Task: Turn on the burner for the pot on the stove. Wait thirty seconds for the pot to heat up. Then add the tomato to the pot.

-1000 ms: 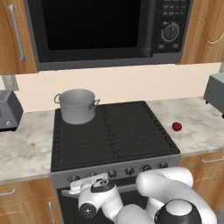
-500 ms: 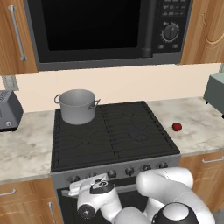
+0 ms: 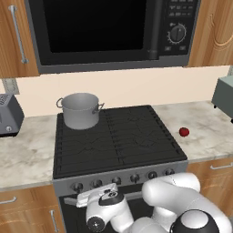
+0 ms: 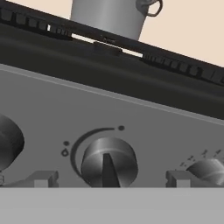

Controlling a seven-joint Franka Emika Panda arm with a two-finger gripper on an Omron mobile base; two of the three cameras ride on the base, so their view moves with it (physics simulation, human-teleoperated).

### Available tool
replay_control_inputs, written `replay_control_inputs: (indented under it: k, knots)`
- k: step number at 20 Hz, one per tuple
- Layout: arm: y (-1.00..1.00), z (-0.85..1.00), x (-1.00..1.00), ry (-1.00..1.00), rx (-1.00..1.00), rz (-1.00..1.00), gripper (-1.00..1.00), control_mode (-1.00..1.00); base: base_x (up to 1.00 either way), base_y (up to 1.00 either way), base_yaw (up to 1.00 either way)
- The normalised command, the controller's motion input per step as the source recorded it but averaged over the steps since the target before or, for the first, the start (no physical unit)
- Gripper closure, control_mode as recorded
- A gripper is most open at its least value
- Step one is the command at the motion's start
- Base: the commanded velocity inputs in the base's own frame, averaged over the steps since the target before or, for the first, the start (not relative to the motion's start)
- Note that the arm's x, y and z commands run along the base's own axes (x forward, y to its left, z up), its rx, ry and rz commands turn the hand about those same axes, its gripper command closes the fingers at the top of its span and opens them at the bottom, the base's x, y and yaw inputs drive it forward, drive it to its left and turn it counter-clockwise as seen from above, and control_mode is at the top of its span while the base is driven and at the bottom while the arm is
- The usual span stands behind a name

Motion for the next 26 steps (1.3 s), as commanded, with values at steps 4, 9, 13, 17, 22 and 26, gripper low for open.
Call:
replay_control_inputs:
  k: [4,9,13,17,22,26]
  knots:
    - [0.00,0.00,0.01,0.00,0.00,0.00,-1.00,-1.00,0.00,0.00,0.00]
    - [0.00,0.00,0.18,0.00,0.00,0.00,-1.00,-1.00,0.00,0.00,0.00]
    - [0.00,-0.13,0.24,0.00,0.00,0.00,-1.00,-1.00,0.00,0.00,0.00]
    - [0.00,-0.54,0.04,0.01,-0.06,0.00,-1.00,-1.00,0.00,0.00,0.00]
    - [0.00,-0.30,0.11,0.00,-0.03,0.00,-1.00,-1.00,0.00,0.00,0.00]
    - [0.00,-0.01,0.03,-0.03,0.00,0.00,-1.00,-1.00,0.00,0.00,0.00]
